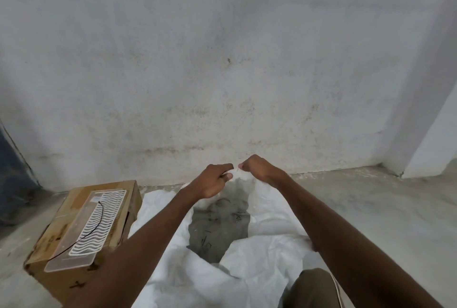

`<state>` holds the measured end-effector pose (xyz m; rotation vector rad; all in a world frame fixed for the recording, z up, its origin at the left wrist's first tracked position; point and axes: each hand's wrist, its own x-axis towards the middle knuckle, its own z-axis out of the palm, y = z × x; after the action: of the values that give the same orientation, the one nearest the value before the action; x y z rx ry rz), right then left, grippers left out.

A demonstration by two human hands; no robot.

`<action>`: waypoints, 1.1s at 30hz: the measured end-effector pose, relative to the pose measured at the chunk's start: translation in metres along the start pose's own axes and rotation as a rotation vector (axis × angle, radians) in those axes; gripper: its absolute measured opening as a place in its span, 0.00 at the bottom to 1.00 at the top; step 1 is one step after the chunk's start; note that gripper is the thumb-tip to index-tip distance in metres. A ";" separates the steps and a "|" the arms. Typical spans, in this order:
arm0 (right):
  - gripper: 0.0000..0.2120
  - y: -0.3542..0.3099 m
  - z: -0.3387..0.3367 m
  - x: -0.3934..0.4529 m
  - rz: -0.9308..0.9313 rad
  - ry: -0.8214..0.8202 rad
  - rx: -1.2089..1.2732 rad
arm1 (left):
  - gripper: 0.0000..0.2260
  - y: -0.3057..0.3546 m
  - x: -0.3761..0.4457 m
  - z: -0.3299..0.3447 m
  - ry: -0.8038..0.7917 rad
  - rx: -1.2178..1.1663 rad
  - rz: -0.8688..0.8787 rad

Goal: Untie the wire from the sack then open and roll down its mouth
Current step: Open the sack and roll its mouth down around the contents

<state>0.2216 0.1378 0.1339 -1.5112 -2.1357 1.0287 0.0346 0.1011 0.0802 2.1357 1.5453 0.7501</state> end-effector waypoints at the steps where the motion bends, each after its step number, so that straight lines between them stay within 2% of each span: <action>1: 0.22 0.003 0.000 -0.003 -0.044 0.031 0.001 | 0.09 -0.001 0.003 -0.003 0.012 0.003 -0.078; 3: 0.19 0.015 0.008 -0.008 -0.122 0.147 -0.207 | 0.12 -0.005 0.009 -0.013 0.025 0.060 -0.208; 5: 0.19 0.027 0.023 -0.014 -0.096 0.248 -0.425 | 0.14 -0.010 0.016 -0.020 -0.006 0.090 -0.307; 8: 0.18 0.034 0.028 -0.018 -0.056 0.386 -0.490 | 0.14 -0.004 0.025 -0.021 -0.156 0.106 -0.291; 10: 0.18 0.027 0.016 -0.014 -0.004 0.397 -0.327 | 0.10 0.003 0.024 -0.015 -0.176 0.078 -0.224; 12: 0.18 0.018 0.000 -0.008 0.042 0.269 -0.006 | 0.16 0.012 0.019 -0.009 -0.138 0.098 -0.065; 14: 0.20 0.009 -0.011 -0.007 0.066 0.127 0.195 | 0.08 0.015 0.018 -0.003 -0.105 0.043 0.013; 15: 0.21 0.008 -0.014 -0.008 0.052 0.097 0.207 | 0.05 0.015 0.018 -0.002 -0.089 0.008 0.003; 17: 0.26 0.012 -0.014 -0.013 -0.004 0.129 0.043 | 0.09 0.013 0.023 -0.005 -0.072 -0.057 -0.083; 20: 0.27 0.031 0.001 -0.025 0.017 0.336 -0.474 | 0.12 0.012 0.027 -0.011 -0.050 -0.087 -0.193; 22: 0.26 0.043 0.006 -0.027 0.034 0.467 -0.541 | 0.10 0.015 0.030 -0.010 -0.062 -0.097 -0.197; 24: 0.25 0.045 -0.001 -0.021 0.046 0.474 -0.417 | 0.05 0.020 0.032 -0.002 -0.103 -0.146 -0.125; 27: 0.25 0.036 -0.020 -0.012 0.101 0.265 -0.020 | 0.13 0.034 0.030 0.013 -0.152 -0.099 0.026; 29: 0.27 0.030 -0.028 -0.014 0.093 0.210 0.097 | 0.15 0.037 0.033 0.015 -0.124 -0.047 0.023; 31: 0.30 0.032 -0.027 -0.020 0.046 0.318 -0.103 | 0.11 0.031 0.038 0.008 -0.066 -0.021 -0.032; 33: 0.29 0.042 -0.018 -0.031 0.044 0.459 -0.445 | 0.14 0.027 0.041 -0.003 -0.026 -0.034 -0.109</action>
<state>0.2727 0.1235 0.1202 -1.7792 -2.0715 0.1748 0.0626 0.1313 0.1062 2.0108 1.6095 0.7044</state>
